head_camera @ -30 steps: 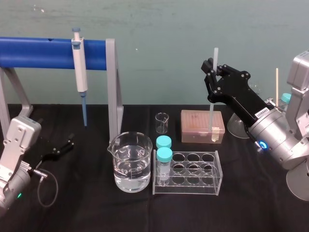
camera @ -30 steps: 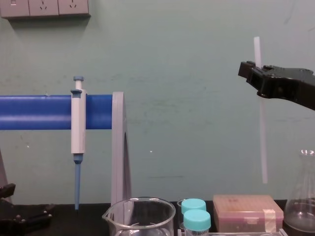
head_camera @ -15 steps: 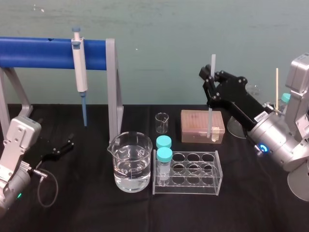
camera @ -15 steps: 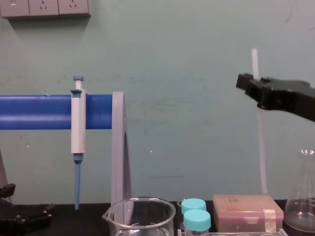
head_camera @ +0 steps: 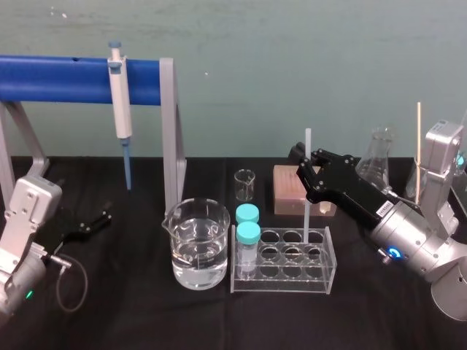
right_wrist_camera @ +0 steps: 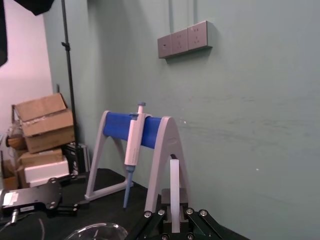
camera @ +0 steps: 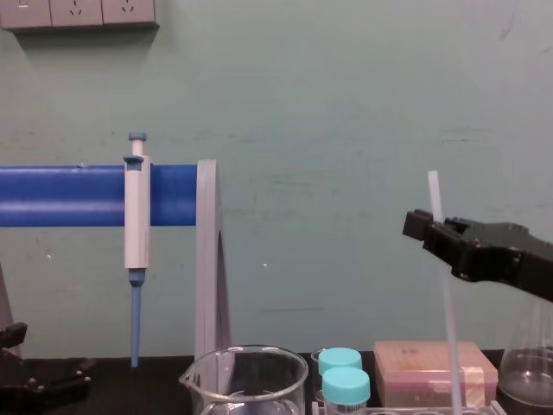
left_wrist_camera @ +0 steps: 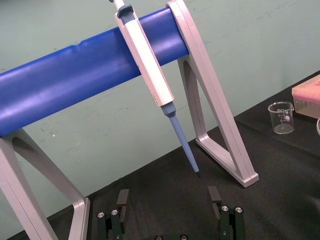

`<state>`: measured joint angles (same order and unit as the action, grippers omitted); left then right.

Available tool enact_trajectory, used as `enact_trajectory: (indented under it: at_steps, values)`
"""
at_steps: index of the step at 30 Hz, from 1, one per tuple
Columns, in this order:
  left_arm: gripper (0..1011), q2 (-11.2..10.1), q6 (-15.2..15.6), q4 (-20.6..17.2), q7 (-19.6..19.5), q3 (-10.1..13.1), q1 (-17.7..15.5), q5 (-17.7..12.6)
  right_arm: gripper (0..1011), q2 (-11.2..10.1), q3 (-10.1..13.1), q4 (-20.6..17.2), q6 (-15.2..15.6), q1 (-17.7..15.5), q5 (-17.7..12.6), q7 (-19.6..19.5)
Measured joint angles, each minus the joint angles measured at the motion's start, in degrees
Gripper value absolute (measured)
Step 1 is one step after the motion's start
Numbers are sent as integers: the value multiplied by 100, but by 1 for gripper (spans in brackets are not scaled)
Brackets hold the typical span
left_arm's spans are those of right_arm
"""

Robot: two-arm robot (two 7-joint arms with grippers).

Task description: Pick up the stirring rod with one hand, then place it down.

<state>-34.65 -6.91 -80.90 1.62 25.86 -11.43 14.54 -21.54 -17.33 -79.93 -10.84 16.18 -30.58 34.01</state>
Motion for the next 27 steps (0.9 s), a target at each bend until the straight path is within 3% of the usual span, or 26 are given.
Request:
enact_trajectory:
  at_steps: [6, 12, 27]
  values:
    - [1000, 0, 0, 0, 0, 0, 0, 0, 71, 131, -49, 382, -365, 87, -182, 199]
    - [1000, 0, 0, 0, 0, 0, 0, 0, 72, 229, -86, 532, -563, 182, -202, 216]
    - [1000, 0, 0, 0, 0, 0, 0, 0, 71, 278, -154, 618, -647, 291, -77, 162]
